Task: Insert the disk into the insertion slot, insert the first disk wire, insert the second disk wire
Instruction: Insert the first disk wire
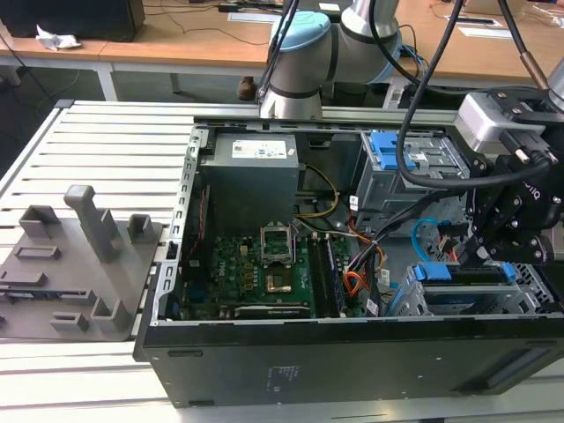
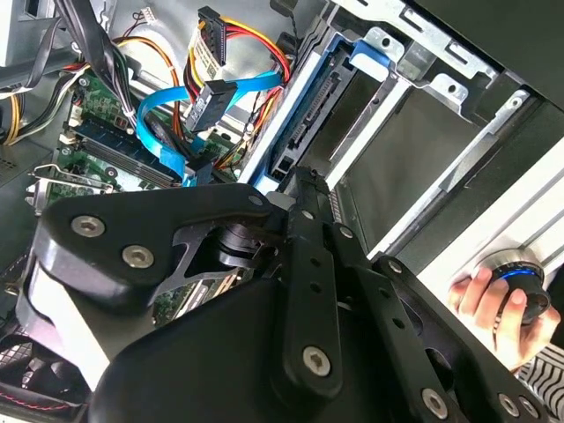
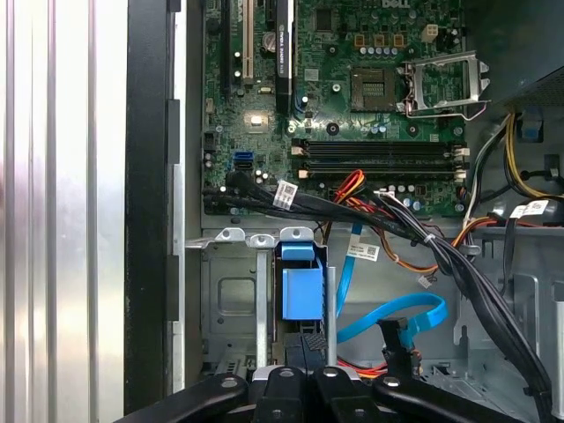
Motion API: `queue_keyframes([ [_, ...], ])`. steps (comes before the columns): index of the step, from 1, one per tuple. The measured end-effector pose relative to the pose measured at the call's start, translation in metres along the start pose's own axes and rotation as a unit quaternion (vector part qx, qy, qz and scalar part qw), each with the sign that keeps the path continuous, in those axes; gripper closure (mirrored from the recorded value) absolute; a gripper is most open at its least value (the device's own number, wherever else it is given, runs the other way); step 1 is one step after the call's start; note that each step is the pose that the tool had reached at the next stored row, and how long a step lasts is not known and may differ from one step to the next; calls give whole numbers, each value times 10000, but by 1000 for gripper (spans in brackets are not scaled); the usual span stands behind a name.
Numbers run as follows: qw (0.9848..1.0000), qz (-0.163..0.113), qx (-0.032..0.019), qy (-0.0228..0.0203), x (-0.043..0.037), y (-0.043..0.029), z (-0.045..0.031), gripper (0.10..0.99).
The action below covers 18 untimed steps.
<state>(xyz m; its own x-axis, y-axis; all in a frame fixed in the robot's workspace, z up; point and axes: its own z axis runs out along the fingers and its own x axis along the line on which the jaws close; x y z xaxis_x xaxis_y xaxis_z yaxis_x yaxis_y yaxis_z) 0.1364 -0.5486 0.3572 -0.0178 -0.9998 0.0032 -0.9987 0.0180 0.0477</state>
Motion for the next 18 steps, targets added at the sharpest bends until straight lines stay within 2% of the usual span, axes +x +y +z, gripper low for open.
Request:
queue_keyframes([
  [7, 10000, 0, 0, 0, 0, 0, 3, 973],
  [10, 10000, 0, 0, 0, 0, 0, 4, 792],
  [11, 10000, 0, 0, 0, 0, 0, 4, 792],
  [12, 10000, 0, 0, 0, 0, 0, 5, 663],
  [14, 10000, 0, 0, 0, 0, 0, 6, 663],
  [15, 10000, -1, 0, -2, -1, -26, 6, 663],
  [17, 10000, 0, 0, 0, -5, -137, -1, 663],
  [18, 10000, -1, 0, 0, -6, -155, -2, 663],
])
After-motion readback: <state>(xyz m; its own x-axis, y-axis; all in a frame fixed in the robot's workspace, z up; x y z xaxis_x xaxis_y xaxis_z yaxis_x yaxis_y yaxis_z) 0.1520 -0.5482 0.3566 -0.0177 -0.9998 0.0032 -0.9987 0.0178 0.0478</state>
